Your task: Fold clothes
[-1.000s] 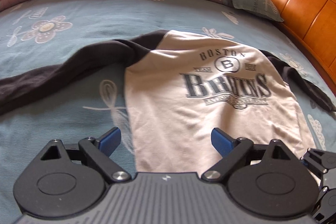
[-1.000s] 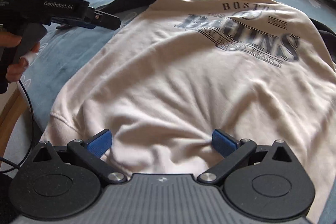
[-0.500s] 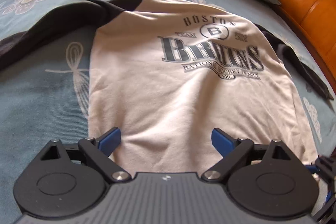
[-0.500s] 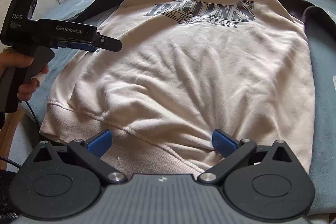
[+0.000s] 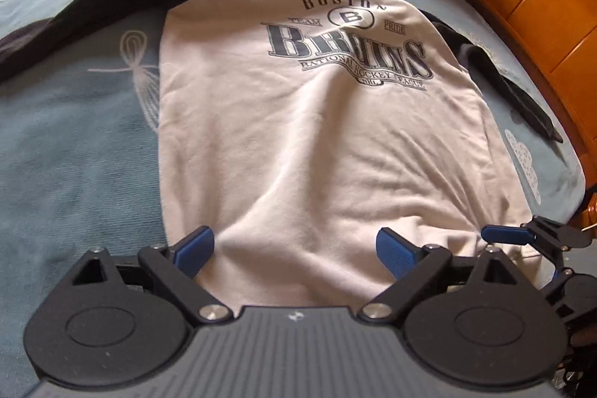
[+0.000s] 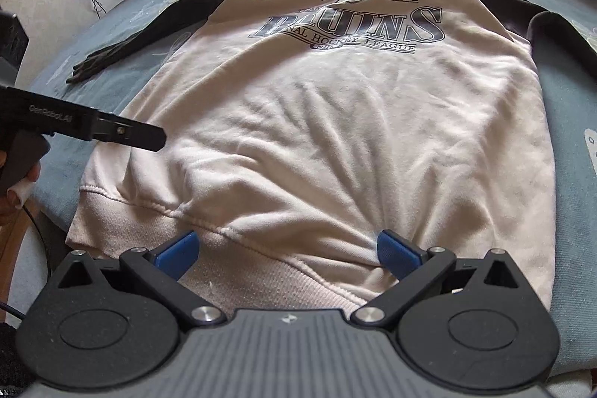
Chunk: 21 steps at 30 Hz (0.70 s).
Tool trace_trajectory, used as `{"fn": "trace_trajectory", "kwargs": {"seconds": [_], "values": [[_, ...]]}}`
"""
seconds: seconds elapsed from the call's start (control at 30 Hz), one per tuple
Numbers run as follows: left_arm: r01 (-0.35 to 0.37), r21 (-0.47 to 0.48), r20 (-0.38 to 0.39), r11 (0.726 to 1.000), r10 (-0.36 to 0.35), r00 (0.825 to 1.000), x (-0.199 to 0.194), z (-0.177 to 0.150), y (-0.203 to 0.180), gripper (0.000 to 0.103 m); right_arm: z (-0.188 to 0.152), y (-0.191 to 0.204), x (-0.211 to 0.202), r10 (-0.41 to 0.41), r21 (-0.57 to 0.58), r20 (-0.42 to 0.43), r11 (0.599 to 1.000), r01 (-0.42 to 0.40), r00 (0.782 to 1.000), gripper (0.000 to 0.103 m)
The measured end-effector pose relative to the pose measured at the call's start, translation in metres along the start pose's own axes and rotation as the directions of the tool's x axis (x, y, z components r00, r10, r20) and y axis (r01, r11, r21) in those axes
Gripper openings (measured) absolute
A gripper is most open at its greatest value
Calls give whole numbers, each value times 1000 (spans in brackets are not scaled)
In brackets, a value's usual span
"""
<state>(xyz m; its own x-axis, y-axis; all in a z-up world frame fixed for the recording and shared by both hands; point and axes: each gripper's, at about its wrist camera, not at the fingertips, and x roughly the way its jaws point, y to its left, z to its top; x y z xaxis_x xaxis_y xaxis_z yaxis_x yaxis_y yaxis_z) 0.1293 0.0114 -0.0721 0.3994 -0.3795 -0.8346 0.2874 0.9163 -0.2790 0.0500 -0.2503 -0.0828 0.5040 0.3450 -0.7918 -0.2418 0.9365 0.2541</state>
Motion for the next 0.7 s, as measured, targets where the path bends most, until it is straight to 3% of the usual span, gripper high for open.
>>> {"fn": "trace_trajectory", "kwargs": {"seconds": [0.23,0.37,0.57,0.7], "values": [[66,79,-20,995,-65,998,-8,-6,-23,94,0,1,0,-4,9,15,1000,4,1000,103],[28,43,-68,999,-25,997,9,-19,-21,94,-2,3,-1,-17,7,21,1000,16,1000,103],[30,-6,6,1000,-30,1000,-18,-7,-12,94,3,0,-20,-1,47,35,999,0,999,103],[59,-23,58,998,-58,997,-29,13,-11,94,24,-11,-32,-10,54,102,999,5,995,103]]}}
